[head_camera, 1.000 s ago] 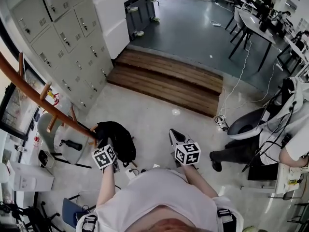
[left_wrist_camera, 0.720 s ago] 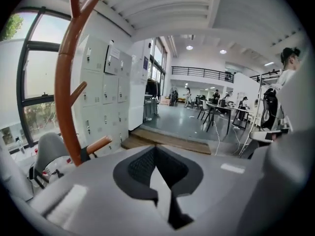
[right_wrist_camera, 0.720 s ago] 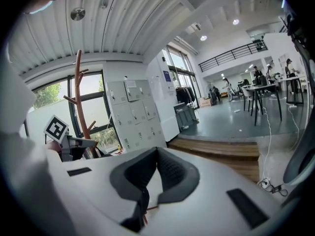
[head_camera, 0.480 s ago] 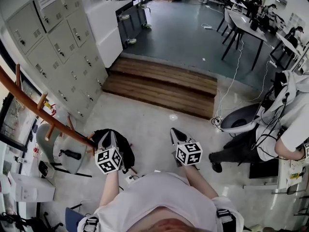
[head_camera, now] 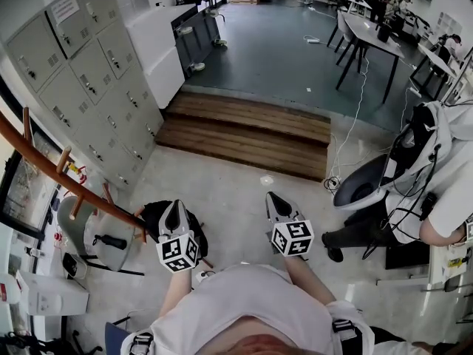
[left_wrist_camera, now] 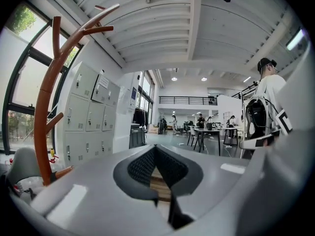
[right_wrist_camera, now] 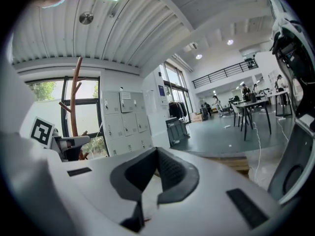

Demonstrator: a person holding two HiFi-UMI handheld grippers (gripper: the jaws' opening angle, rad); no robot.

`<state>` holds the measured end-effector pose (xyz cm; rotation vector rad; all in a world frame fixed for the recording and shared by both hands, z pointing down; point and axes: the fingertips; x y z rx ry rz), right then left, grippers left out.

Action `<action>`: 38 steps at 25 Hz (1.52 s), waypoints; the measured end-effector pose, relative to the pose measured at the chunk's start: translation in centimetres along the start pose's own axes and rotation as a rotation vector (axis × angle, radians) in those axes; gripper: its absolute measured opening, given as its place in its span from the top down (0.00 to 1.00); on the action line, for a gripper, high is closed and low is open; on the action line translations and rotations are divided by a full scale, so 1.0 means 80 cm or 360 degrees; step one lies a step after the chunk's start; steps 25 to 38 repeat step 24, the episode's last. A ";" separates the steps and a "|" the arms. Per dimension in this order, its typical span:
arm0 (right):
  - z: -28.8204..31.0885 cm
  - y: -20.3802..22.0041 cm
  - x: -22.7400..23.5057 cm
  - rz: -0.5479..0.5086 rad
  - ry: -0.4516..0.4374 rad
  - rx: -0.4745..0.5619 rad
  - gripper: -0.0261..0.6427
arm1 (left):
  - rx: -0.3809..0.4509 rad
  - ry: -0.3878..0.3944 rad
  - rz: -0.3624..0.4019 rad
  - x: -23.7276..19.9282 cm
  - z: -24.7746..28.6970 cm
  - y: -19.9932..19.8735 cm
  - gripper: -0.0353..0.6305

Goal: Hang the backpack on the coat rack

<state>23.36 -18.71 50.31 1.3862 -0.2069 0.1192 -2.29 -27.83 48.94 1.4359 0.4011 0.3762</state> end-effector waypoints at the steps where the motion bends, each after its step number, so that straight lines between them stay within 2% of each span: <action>1: -0.001 0.002 0.001 0.0000 0.0004 -0.0002 0.95 | -0.0006 0.0005 0.0002 0.003 0.000 0.002 0.93; 19: 0.001 0.003 -0.007 0.0012 -0.0026 -0.0013 0.95 | -0.0112 0.0022 -0.0008 0.001 0.002 0.029 0.93; 38: 0.002 0.008 -0.005 0.0014 -0.0032 -0.0008 0.95 | -0.0124 0.0032 -0.0013 0.003 0.004 0.038 0.93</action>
Point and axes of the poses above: the fingertips, and each gripper's own axes: z forward along the fingers, x to its right, y out of its underside, and after that the axes turned 2 degrees about z, right-handed
